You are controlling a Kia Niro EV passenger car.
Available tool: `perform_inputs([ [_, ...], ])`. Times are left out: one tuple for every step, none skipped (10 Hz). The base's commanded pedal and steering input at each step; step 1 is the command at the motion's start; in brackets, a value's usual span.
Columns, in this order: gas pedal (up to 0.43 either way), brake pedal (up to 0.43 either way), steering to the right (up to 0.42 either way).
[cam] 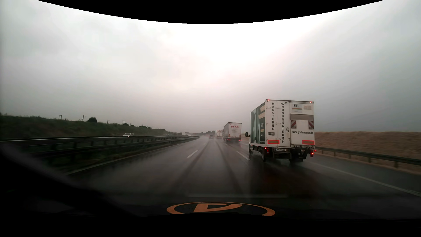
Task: Follow the waypoints while adhering to traffic rules and regulations
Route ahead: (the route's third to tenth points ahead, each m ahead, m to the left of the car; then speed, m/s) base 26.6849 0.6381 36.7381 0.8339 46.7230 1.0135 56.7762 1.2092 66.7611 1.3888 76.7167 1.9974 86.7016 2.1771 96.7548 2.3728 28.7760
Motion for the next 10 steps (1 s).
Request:
perform_inputs([
  [0.248,0.0,-0.003],
  [0.248,0.0,-0.003],
  [0.248,0.0,-0.003],
  [0.248,0.0,-0.003],
  [0.248,0.0,-0.004],
  [0.248,0.0,-0.004],
  [0.248,0.0,-0.004],
  [0.248,0.0,-0.004],
  [0.248,0.0,-0.004],
  [0.248,0.0,-0.004],
])
